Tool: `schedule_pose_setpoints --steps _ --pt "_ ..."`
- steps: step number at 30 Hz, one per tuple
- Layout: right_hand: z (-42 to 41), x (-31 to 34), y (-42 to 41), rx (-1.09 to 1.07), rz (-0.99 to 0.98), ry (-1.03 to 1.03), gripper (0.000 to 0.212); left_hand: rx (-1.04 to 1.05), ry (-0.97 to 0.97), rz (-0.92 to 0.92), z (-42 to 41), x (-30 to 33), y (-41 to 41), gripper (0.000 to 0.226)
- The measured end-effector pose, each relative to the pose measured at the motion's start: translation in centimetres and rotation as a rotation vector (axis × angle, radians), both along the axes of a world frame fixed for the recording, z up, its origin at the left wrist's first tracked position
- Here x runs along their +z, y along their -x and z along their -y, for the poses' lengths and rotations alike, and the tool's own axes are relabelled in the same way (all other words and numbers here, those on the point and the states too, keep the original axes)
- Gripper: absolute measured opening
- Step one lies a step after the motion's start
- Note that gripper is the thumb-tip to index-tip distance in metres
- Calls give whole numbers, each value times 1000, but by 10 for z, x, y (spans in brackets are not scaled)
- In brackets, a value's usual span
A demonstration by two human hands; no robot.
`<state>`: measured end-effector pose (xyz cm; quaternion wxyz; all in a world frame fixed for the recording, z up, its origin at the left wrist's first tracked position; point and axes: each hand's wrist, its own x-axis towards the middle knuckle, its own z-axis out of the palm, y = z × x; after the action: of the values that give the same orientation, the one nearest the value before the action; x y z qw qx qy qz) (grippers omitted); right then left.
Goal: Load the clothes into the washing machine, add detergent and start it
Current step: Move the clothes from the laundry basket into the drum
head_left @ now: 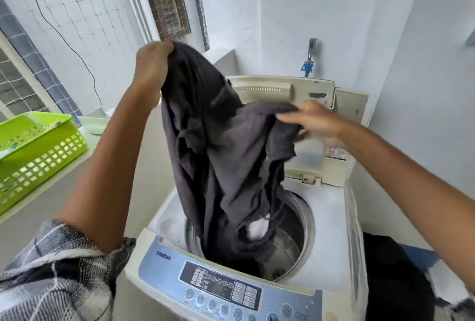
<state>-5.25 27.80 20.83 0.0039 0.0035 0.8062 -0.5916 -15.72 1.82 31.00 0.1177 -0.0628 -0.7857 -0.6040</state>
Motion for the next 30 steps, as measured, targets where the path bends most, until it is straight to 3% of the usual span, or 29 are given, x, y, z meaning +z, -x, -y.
schedule_pose_setpoints --steps 3,5,7,9,14,17,19,21,25,28,30 --pt "20 45 6 -12 -153 -48 10 -179 293 103 1 -19 -15 11" --pt "35 72 9 -4 -213 -68 4 -404 464 122 -2 -22 -31 49" --pt "47 97 10 0 -277 -83 12 -627 524 -46 -14 -18 -46 81" --pt "56 115 11 -13 -350 -96 15 -746 456 -202 -34 -13 -58 79" --pt "39 119 2 12 -443 -87 36 -445 200 -339 -61 -11 -56 47" --pt "15 75 -9 78 -224 -206 89 -381 90 -322 -61 -17 -50 41" --pt "7 25 -16 170 -20 -322 106 -351 24 -302 -59 -17 -47 34" --pt "12 -29 -25 235 148 -411 98 -325 -63 -275 -55 -19 -44 28" --pt "17 -80 -24 7 174 -344 20 -292 -100 -220 -44 -32 -40 24" --pt "10 -55 -13 -144 62 -387 23 -270 -105 -138 -26 -48 -32 35" --pt "12 -23 -10 -220 -49 -282 28 -246 -90 -107 -11 -60 -26 34"
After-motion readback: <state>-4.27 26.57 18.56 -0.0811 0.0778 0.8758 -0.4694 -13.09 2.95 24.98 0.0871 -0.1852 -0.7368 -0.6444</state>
